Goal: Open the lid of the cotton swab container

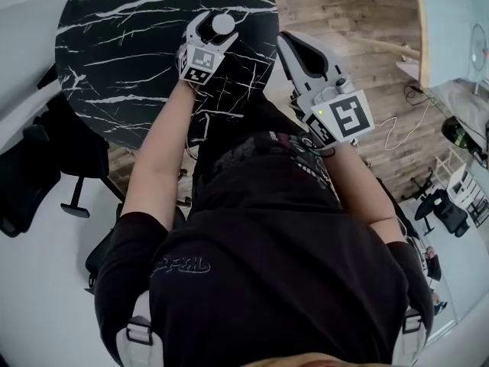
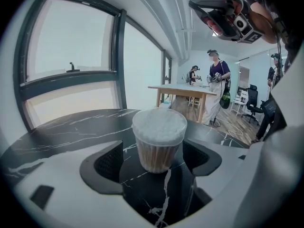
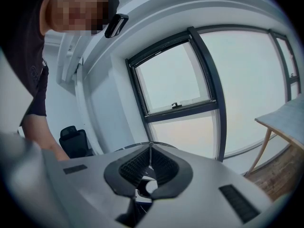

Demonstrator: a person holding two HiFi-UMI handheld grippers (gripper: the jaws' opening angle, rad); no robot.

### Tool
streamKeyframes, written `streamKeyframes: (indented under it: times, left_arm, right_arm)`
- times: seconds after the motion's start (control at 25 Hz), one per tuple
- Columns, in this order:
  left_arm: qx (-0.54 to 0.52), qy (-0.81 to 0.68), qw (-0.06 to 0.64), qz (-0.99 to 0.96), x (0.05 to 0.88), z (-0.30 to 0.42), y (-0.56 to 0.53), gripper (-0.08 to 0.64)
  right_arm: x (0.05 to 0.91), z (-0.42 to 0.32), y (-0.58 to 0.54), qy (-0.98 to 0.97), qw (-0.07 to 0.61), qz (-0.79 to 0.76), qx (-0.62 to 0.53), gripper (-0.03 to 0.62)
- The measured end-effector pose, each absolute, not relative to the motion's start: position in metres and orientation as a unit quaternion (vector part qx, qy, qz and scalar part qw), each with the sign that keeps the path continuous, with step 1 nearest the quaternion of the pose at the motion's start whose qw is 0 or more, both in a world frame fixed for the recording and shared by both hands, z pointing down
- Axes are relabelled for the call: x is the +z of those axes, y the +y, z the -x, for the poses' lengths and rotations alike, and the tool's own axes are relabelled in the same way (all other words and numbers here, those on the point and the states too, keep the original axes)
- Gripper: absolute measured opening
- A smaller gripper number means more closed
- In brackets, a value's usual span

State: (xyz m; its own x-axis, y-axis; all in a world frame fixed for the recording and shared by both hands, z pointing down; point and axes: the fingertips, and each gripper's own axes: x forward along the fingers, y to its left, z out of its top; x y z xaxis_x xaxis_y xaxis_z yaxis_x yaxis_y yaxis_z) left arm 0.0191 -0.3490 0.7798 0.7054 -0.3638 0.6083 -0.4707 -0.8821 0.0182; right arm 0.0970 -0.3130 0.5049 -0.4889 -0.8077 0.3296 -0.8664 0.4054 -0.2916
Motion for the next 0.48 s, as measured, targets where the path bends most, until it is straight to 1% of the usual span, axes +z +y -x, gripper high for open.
streamKeyframes:
  times: [0.08, 0.2, 0.32, 0.44, 0.48]
  left_arm:
    - [0.312, -0.229, 0.083, -0.918, 0.7802, -0.0189, -0.3501, 0.395]
    - [0.316, -0.233, 0.077, -0.917, 0.7793, -0.0177, -0.3516, 0.344]
    - [0.322, -0.23, 0.073, -0.916, 0.7803, -0.0181, -0.3505, 0.324]
    - [0.323, -0.226, 0.067, -0.917, 0.7805, -0.022, -0.3487, 0.276]
    - [0.323, -0.226, 0.066, -0.916, 0.7806, -0.0228, -0.3486, 0.275]
  right_arm:
    - [0.5052, -0.0951, -0.3116, -0.836, 0.068, -0.5, 0.217, 0.025]
    - [0.5061, -0.0911, -0.3085, -0.838, 0.07, -0.496, 0.219, 0.025]
    - [0.5089, -0.0891, -0.3059, -0.838, 0.071, -0.493, 0.223, 0.025]
    - [0.51, -0.0875, -0.3045, -0.837, 0.072, -0.493, 0.225, 0.025]
    - [0.51, -0.0871, -0.3042, -0.837, 0.072, -0.493, 0.225, 0.025]
